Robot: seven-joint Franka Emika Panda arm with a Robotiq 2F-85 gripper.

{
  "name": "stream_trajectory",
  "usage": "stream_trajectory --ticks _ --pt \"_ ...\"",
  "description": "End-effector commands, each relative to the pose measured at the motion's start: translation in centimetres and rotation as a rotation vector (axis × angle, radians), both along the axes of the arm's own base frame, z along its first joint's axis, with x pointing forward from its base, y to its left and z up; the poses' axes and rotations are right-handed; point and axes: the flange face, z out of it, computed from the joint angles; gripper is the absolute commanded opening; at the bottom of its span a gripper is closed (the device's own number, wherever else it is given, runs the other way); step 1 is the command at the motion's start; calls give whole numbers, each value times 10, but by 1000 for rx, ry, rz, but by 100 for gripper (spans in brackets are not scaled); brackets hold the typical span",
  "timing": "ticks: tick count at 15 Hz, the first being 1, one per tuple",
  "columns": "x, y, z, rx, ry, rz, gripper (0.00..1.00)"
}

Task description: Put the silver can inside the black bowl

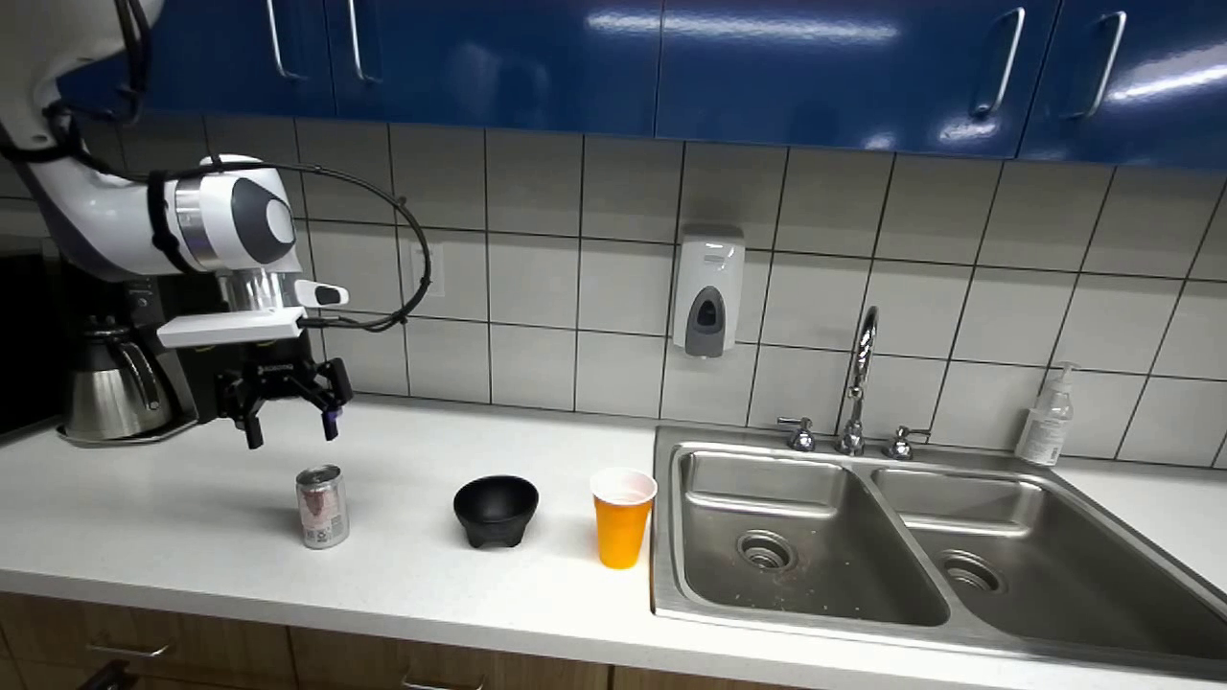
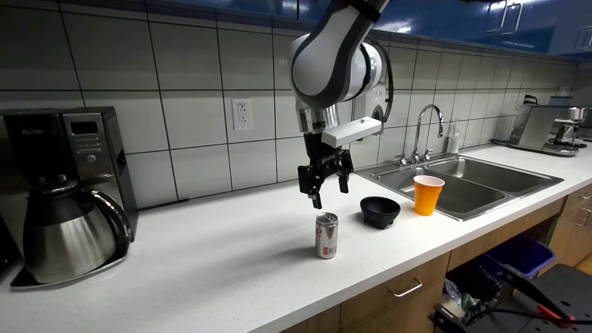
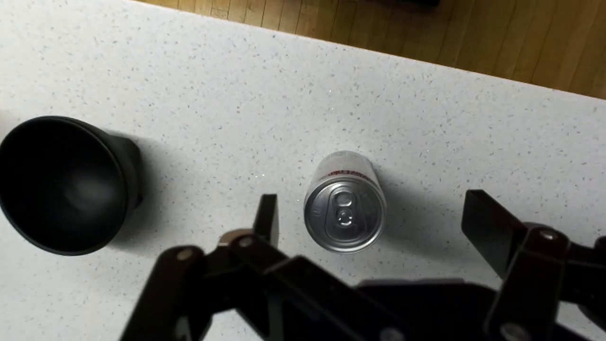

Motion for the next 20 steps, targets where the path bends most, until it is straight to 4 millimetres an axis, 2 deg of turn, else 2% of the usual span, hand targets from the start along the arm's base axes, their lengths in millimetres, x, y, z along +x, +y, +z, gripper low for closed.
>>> stream_trajectory --ticks 1,9,20 --pt "17 7 -15 -30 -6 0 100" --pt "26 1 -42 -50 30 9 100" --pt "26 1 -54 -25 0 37 100"
